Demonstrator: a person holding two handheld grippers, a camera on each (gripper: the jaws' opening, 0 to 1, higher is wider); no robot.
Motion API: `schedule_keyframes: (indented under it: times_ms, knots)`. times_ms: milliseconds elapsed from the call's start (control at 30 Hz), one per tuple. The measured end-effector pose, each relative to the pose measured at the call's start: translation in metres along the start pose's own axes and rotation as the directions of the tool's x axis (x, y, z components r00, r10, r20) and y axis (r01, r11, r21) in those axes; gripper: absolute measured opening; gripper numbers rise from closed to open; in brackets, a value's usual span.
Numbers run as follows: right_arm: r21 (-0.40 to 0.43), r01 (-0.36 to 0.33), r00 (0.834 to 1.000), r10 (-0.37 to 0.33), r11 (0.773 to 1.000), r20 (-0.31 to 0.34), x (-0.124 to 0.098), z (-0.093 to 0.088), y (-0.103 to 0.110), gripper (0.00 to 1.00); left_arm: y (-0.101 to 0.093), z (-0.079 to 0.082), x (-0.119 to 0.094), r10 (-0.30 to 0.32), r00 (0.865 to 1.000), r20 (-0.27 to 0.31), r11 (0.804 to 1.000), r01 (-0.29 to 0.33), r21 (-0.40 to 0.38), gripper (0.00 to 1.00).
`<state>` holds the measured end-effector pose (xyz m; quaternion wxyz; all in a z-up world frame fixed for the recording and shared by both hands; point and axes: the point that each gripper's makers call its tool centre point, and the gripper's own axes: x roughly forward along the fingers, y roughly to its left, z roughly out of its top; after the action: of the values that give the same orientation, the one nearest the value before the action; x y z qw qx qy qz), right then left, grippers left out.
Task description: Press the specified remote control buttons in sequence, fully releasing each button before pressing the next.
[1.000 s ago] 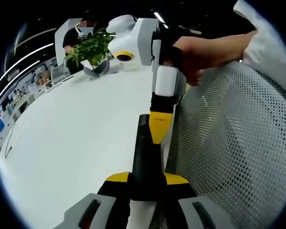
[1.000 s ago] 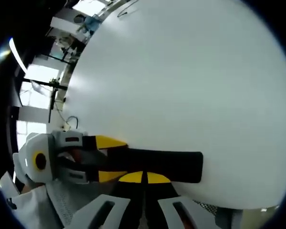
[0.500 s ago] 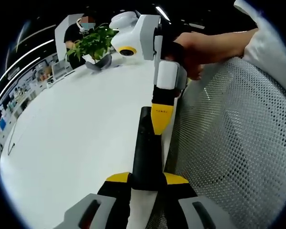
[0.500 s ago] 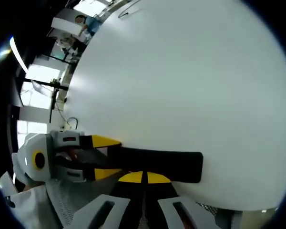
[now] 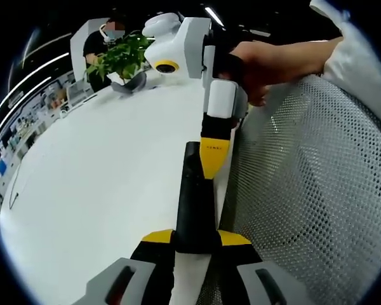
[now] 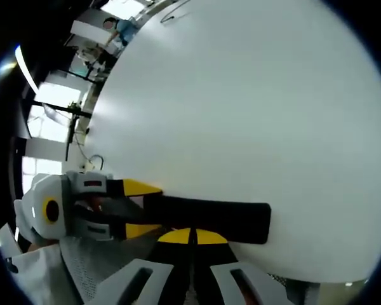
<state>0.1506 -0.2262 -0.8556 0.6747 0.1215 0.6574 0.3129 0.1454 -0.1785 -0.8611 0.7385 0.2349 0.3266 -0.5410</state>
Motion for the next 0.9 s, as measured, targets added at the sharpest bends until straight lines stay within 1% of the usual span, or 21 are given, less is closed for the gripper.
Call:
schedule_keyframes:
  times_ms: [67,167,500,700,800,833,867,900]
  knots:
    - [0.008,0.002,1.000,-0.002,1.000,0.007,-0.001,0.001,-0.002,0.00,0.001,0.002,0.001,-0.002,1.000,0.015,1.000,0.002,-0.005,0.24]
    - [0.015,0.003,1.000,-0.003,1.000,0.012,-0.001,0.002,-0.003,0.00,0.000,0.002,0.002,-0.004,1.000,0.020,1.000,0.004,-0.002,0.24]
    - [-0.018,0.029,0.999,-0.029,0.999,0.015,0.000,0.001,-0.003,0.00,0.001,0.002,0.002,0.002,1.000,0.030,1.000,-0.002,-0.019,0.24]
    - [0.004,0.002,1.000,-0.003,1.000,0.016,0.000,0.003,-0.004,0.00,0.002,0.002,0.002,0.004,0.999,0.035,1.000,-0.003,-0.019,0.24]
    - [0.031,-0.013,1.000,0.013,0.999,0.027,-0.002,0.004,-0.004,0.00,0.003,0.002,0.002,0.007,0.999,0.039,1.000,-0.007,-0.015,0.24]
    - [0.053,-0.061,0.997,0.058,0.997,0.058,-0.002,0.009,0.003,0.00,0.003,0.003,0.003,0.005,0.999,0.041,1.000,-0.004,-0.012,0.24]
    - [0.066,-0.089,0.994,0.084,0.994,0.074,-0.003,0.012,0.006,0.00,0.002,0.003,0.003,0.003,0.999,0.045,1.000,-0.003,-0.010,0.24]
    - [0.064,-0.091,0.993,0.086,0.994,0.081,-0.004,0.013,0.006,0.00,0.002,0.004,0.004,0.000,0.999,0.046,1.000,0.000,-0.007,0.24]
